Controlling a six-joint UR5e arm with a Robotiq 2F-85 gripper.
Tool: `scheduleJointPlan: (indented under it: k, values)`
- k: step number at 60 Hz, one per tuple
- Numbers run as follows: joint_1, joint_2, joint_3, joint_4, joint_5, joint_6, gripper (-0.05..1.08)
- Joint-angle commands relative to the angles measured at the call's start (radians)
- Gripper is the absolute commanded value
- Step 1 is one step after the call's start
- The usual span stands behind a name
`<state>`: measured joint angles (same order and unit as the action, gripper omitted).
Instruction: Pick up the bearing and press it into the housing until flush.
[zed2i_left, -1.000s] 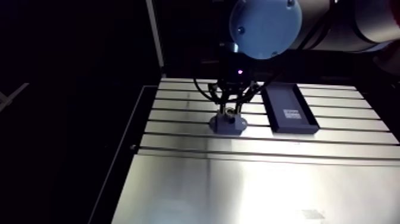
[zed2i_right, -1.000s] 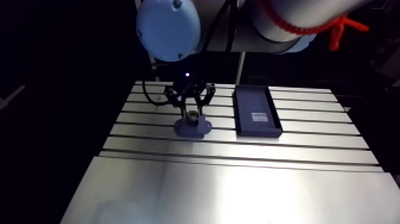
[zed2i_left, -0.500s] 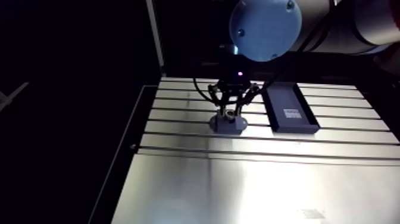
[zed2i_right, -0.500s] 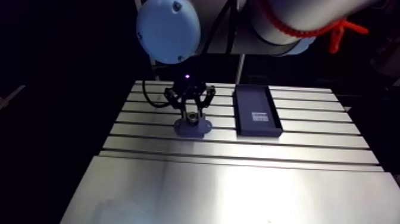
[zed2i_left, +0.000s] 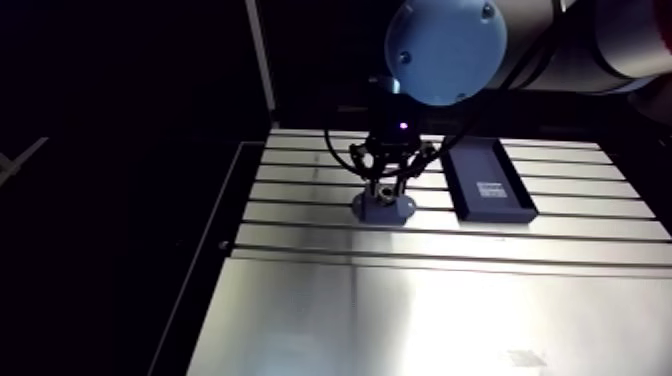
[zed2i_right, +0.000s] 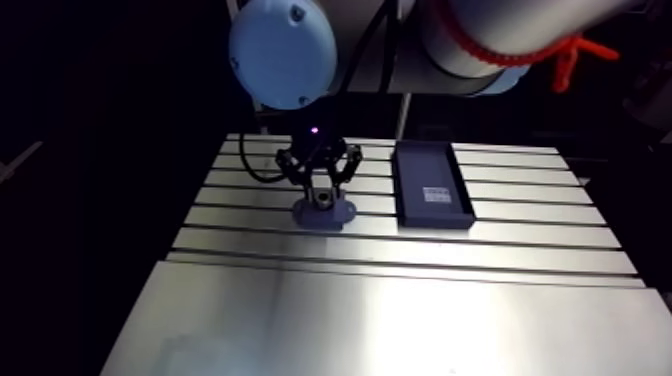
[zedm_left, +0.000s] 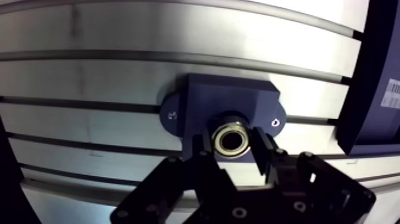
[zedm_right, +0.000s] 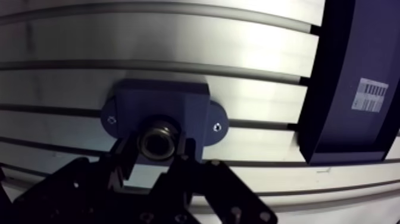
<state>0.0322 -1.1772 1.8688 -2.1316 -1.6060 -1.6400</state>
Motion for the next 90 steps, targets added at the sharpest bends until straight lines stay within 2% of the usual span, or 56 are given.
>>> scheduleJointPlan:
  k: [1,30,41,90]
  values:
    - [0.000,0.000,0.000,0.000,-0.001,0.004,0.68]
    - [0.000,0.011,0.004,-0.001,-0.001,0.003,0.68]
    - [0.000,0.014,0.004,-0.050,0.000,-0.001,0.68]
    - [-0.002,0.006,0.014,-0.048,-0.001,-0.001,0.68]
